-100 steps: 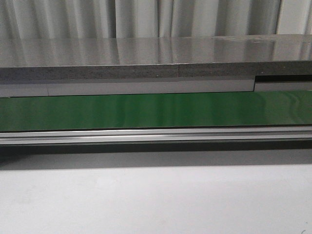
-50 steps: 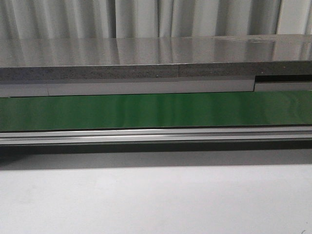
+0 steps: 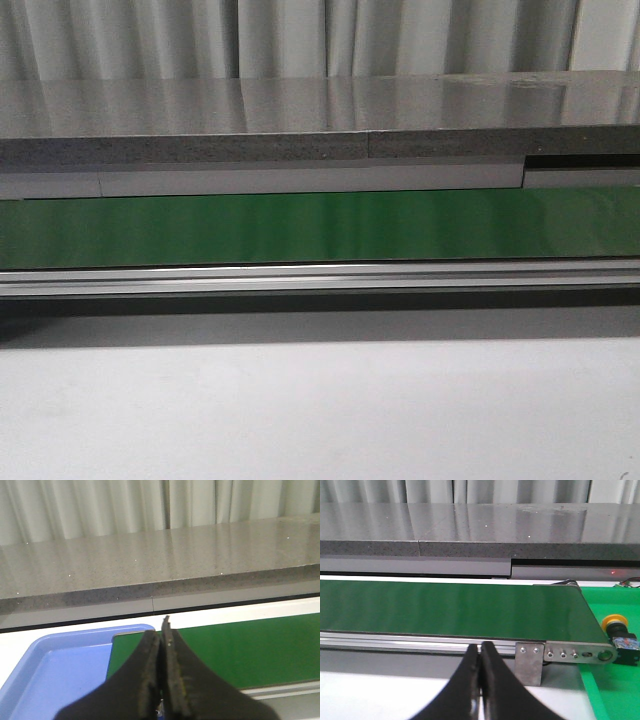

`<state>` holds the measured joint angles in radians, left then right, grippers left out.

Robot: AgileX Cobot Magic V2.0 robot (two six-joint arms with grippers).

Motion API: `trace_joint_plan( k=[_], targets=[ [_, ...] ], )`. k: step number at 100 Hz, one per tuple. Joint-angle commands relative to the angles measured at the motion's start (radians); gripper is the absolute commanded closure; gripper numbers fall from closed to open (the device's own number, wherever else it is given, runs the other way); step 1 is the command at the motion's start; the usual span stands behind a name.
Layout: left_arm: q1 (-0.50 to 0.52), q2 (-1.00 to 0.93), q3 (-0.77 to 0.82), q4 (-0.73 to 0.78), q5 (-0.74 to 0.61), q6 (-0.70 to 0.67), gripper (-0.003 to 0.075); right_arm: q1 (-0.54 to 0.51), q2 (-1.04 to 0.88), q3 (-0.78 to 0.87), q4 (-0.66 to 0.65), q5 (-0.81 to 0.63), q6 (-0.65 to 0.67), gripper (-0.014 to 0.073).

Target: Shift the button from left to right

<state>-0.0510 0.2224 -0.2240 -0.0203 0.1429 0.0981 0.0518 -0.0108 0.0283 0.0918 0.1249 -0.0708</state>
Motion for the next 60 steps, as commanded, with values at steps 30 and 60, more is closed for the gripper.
trace_joint_plan(
  k=[30, 60],
  targets=[
    [-0.009, -0.112, 0.116, 0.134, -0.130, -0.188, 0.0740, -0.005, -0.020, -0.016, -0.009, -0.086, -0.002, 0.0661],
    [-0.007, -0.258, 0.225, 0.132, -0.136, -0.189, 0.0740, -0.005, -0.020, -0.016, -0.009, -0.086, -0.002, 0.0661]
  ],
)
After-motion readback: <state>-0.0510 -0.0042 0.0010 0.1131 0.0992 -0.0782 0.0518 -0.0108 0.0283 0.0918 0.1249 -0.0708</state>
